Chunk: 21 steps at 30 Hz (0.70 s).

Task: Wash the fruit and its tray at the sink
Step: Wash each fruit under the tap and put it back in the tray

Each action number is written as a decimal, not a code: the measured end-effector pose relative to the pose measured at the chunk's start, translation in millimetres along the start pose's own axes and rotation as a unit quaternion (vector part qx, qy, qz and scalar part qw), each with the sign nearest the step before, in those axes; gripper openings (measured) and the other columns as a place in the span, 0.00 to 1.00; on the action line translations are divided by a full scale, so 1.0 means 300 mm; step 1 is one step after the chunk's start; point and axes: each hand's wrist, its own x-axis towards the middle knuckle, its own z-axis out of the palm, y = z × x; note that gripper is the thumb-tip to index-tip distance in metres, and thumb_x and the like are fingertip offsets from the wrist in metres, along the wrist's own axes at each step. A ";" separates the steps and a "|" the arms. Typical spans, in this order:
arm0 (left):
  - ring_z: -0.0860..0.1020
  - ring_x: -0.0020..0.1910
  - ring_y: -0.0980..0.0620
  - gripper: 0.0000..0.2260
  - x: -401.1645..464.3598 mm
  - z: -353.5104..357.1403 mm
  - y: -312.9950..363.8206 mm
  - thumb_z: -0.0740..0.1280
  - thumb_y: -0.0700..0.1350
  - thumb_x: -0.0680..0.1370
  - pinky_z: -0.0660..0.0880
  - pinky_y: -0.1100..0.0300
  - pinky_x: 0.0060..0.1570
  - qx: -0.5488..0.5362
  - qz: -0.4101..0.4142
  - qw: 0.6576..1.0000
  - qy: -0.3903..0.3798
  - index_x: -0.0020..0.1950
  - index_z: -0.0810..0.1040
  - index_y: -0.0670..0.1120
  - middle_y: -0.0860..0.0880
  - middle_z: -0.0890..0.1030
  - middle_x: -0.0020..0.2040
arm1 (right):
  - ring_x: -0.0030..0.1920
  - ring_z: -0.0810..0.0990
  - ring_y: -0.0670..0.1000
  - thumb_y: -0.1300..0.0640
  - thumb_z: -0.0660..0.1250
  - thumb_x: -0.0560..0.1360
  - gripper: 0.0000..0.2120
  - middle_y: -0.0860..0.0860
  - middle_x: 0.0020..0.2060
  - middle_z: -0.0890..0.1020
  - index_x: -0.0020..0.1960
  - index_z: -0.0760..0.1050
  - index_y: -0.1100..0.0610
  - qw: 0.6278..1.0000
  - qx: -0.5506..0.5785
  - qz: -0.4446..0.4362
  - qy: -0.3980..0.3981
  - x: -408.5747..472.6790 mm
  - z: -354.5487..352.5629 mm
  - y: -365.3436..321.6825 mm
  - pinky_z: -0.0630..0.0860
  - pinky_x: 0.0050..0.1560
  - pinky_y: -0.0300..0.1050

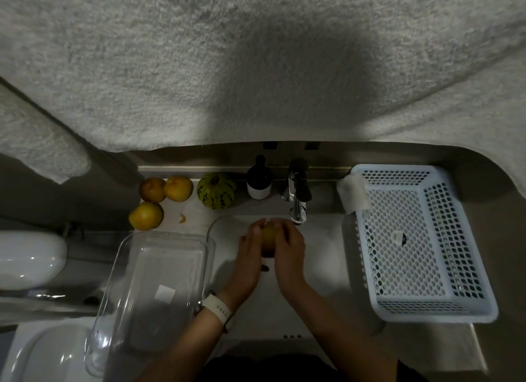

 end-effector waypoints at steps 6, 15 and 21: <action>0.84 0.51 0.50 0.26 0.056 -0.068 0.015 0.56 0.69 0.74 0.80 0.52 0.46 -0.169 -0.154 0.973 -0.034 0.58 0.80 0.53 0.48 0.86 0.51 | 0.71 0.67 0.52 0.63 0.60 0.80 0.21 0.57 0.70 0.69 0.73 0.66 0.61 0.908 -0.241 -0.301 -0.162 -0.031 -0.035 0.057 0.66 0.71 0.47; 0.80 0.36 0.61 0.13 -0.002 -0.021 -0.025 0.57 0.55 0.82 0.73 0.68 0.34 0.089 0.121 0.988 0.042 0.52 0.77 0.49 0.55 0.82 0.37 | 0.49 0.80 0.54 0.62 0.55 0.82 0.12 0.55 0.46 0.82 0.52 0.77 0.60 0.997 0.040 0.021 -0.055 -0.006 0.023 0.008 0.77 0.52 0.46; 0.81 0.43 0.52 0.16 -0.015 -0.050 -0.010 0.57 0.57 0.79 0.76 0.54 0.40 0.184 0.190 0.964 0.032 0.57 0.73 0.47 0.48 0.81 0.44 | 0.48 0.78 0.60 0.57 0.57 0.80 0.14 0.62 0.44 0.79 0.45 0.76 0.64 0.933 0.092 0.322 -0.129 0.080 0.008 -0.062 0.75 0.53 0.51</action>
